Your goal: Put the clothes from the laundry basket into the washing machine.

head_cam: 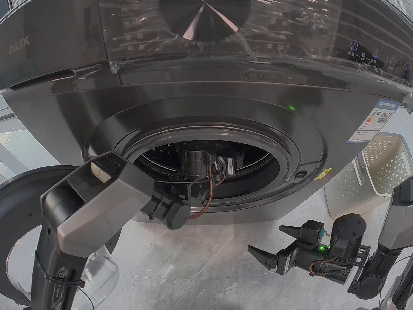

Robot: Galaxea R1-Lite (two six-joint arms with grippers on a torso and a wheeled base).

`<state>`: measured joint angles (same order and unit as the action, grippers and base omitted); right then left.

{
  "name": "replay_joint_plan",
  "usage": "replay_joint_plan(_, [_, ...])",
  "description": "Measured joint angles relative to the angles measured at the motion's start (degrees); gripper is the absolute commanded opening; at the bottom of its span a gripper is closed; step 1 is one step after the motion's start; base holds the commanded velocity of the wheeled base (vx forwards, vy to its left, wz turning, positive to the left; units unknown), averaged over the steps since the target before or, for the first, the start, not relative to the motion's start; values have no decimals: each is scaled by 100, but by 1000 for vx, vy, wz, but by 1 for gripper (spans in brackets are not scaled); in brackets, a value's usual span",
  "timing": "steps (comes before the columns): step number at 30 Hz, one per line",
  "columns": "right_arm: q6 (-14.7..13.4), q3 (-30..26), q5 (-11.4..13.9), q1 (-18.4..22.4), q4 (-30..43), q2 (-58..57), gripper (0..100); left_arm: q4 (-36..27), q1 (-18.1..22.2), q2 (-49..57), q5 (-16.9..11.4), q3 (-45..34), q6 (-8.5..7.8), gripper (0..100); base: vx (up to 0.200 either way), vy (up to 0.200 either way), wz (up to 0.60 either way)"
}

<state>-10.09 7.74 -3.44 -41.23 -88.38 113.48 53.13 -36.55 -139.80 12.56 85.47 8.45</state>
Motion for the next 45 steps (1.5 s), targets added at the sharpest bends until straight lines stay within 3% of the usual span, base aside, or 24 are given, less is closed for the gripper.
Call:
replay_joint_plan(7, [24, -232, 24, -26, 4, -265, 100, 380, -350, 935, -229, -2075, -132, 100, 0, 0, 0])
replay_joint_plan(14, [24, -511, 16, -22, 17, -731, 100, 791, -778, 1985, -306, -4002, -156, 100, 0, 0, 0])
replay_joint_plan(23, [52, -667, -30, 79, 99, -1436, 100, 2528, -1240, 2953, -343, -6042, -112, 100, -178, 0, 0])
replay_joint_plan(27, [134, -670, -41, 265, 361, -1757, 100, 2945, -1303, 3311, -347, -6659, -115, 100, -200, 0, 0])
replay_joint_plan(36, [613, -673, -11, 1100, 1242, -2688, 100, 2616, -1011, 4404, -356, -7208, -165, 100, -200, 0, 0])
replay_joint_plan(41, [690, -673, -17, 1340, 1714, -3241, 100, 2075, -736, 5166, -367, -7342, -222, 100, 0, 0, 0])
replay_joint_plan(45, [684, -678, -23, 1477, 2622, -3730, 100, 1677, -631, 5816, -358, -7541, -251, 100, -150, 0, 0])
